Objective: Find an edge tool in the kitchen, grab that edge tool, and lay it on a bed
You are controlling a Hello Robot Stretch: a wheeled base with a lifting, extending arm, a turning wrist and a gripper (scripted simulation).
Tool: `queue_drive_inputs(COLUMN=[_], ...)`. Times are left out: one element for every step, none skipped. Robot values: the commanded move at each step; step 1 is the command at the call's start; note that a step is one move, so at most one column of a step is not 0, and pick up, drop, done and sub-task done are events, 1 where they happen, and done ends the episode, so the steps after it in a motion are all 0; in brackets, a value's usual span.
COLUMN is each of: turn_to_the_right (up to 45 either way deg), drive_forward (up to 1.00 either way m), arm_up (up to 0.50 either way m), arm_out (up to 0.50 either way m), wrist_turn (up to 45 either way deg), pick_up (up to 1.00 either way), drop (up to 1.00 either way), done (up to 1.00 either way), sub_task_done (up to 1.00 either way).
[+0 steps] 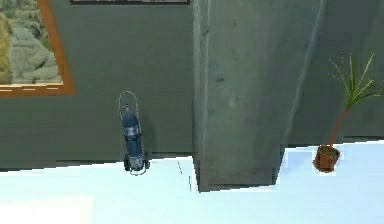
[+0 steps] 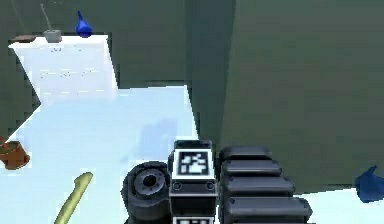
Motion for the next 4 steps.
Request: queue_drive_inputs(turn_to_the_right=[-9.0, 0.0, -45.0, -27.0], drive_forward=[0.0, 0.3, 0.0, 0.0], arm_up=[0.0, 0.0, 0.0, 0.0], arm_out=[0.0, 0.0, 0.0, 0.0], wrist_turn=[0.0, 0.0, 0.0, 0.0], pick_up=[0.0, 0.0, 0.0, 0.0], drop=[0.0, 0.0, 0.0, 0.0], done=[0.0, 0.0, 0.0, 0.0], sub_task_done=[0.0, 0.0, 0.0, 0.0])
